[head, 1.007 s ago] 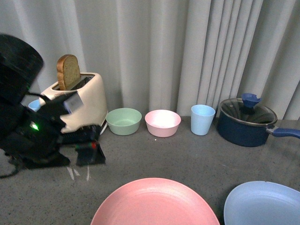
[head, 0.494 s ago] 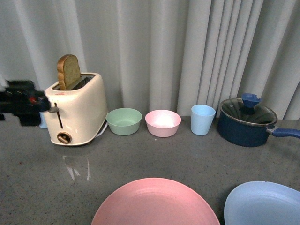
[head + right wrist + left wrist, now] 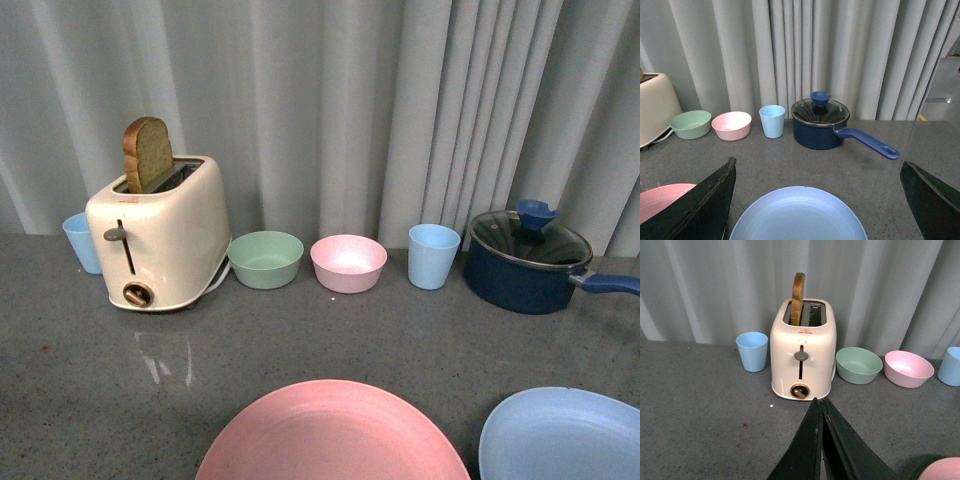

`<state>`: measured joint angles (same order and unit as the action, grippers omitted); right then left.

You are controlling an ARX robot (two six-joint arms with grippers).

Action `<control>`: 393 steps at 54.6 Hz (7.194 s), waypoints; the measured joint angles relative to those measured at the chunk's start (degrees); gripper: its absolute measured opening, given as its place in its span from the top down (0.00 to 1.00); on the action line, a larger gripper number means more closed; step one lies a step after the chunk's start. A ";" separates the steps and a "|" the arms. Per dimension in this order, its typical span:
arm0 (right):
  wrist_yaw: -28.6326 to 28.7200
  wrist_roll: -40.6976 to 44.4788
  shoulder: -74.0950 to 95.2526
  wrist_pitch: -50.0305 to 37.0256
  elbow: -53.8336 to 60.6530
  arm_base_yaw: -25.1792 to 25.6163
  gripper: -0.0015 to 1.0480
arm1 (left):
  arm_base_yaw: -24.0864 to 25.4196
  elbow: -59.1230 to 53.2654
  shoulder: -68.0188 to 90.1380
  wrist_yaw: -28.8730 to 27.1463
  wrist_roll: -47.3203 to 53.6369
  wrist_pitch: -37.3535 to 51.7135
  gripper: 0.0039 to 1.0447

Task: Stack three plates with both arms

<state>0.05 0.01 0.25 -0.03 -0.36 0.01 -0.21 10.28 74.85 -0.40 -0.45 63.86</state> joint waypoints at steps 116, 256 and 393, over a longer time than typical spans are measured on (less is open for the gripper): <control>0.00 0.00 0.00 0.00 0.00 0.00 0.07 | 0.11 -8.66 -74.62 0.39 0.02 -63.78 0.97; 17.07 4.66 114.29 -24.61 -33.07 20.46 0.21 | 0.11 -8.66 -74.71 0.42 0.20 -63.82 0.06; 25.88 -8.66 107.03 -27.43 -33.62 -8.26 0.97 | 0.11 -8.66 -74.71 0.39 0.20 -63.82 0.06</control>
<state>25.93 -8.64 107.28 -27.46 -33.98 -8.25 -0.10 1.63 0.14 -0.01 -0.25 0.03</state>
